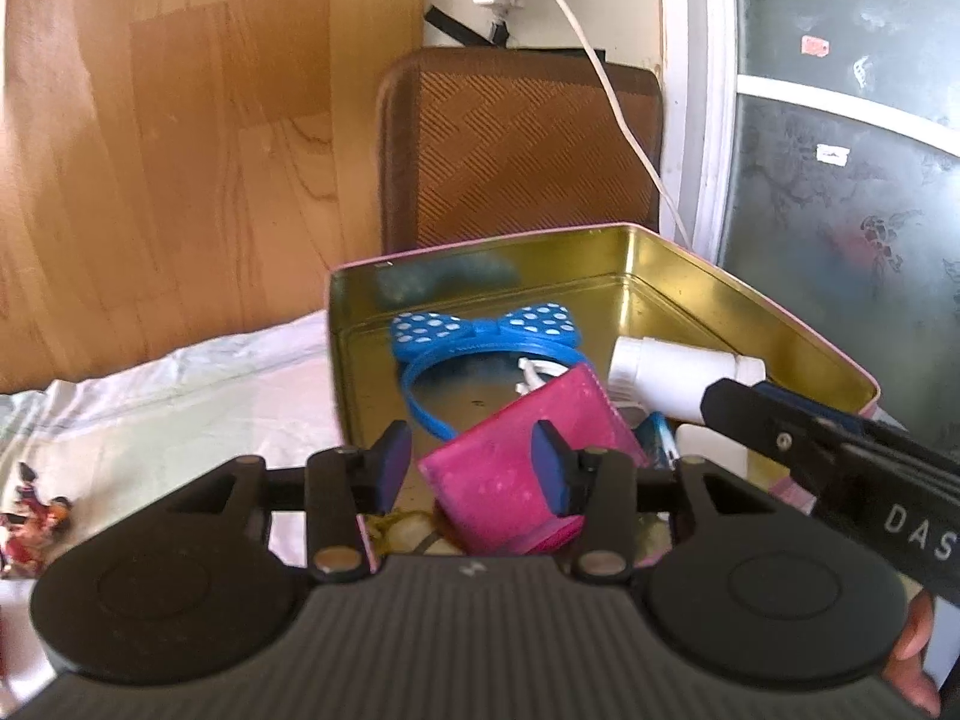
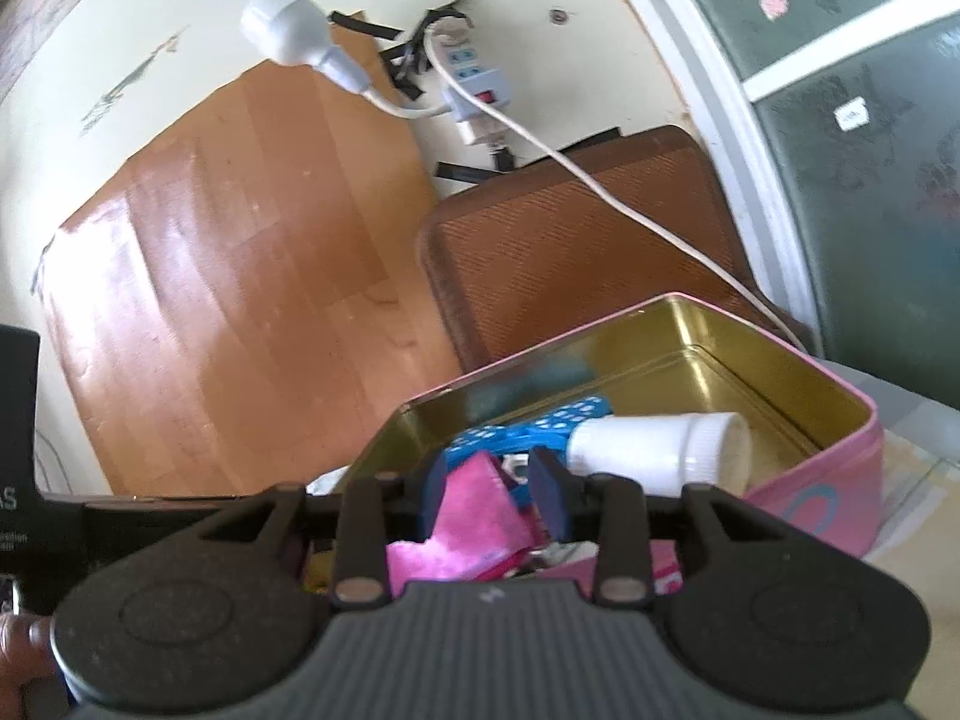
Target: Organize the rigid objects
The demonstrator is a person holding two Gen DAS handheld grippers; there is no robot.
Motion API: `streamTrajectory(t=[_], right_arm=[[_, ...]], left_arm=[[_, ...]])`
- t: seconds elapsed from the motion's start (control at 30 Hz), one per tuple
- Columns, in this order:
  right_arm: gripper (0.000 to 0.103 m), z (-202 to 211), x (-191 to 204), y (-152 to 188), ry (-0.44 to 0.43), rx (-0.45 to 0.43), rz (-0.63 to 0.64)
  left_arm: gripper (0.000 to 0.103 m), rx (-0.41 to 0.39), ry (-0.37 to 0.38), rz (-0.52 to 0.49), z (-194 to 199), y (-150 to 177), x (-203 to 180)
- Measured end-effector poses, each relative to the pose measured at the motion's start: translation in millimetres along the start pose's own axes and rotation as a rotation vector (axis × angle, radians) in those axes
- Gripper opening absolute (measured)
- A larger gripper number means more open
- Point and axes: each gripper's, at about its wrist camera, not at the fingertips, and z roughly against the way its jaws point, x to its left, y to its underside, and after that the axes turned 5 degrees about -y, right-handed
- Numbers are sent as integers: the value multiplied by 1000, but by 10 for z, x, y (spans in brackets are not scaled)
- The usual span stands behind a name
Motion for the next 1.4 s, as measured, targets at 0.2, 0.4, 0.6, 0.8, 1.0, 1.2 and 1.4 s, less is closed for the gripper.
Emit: streamTrajectory(t=[0.2,0.4,0.6,0.8,1.0,1.2,1.4], right_arm=[[34,35,207,14,-19,10,26],[35,80,341,28,-29,25,37],[37,111,426,54,-24,37,33],[39,91,460,65,-18,49,18],[44,73,514,85,-12,62,21],[46,73,506,83,-2,66,26],[46,93,445,90,23,69,12]], left_arm=[[47,-26,-20,0,168,64,104],[47,-28,-29,16,262,147,193],[47,-21,-37,30,311,219,270],[48,-20,-54,34,346,281,345],[48,-16,-58,44,365,315,401],[55,-23,-41,33,402,362,359],[57,-28,-24,7,408,399,289]])
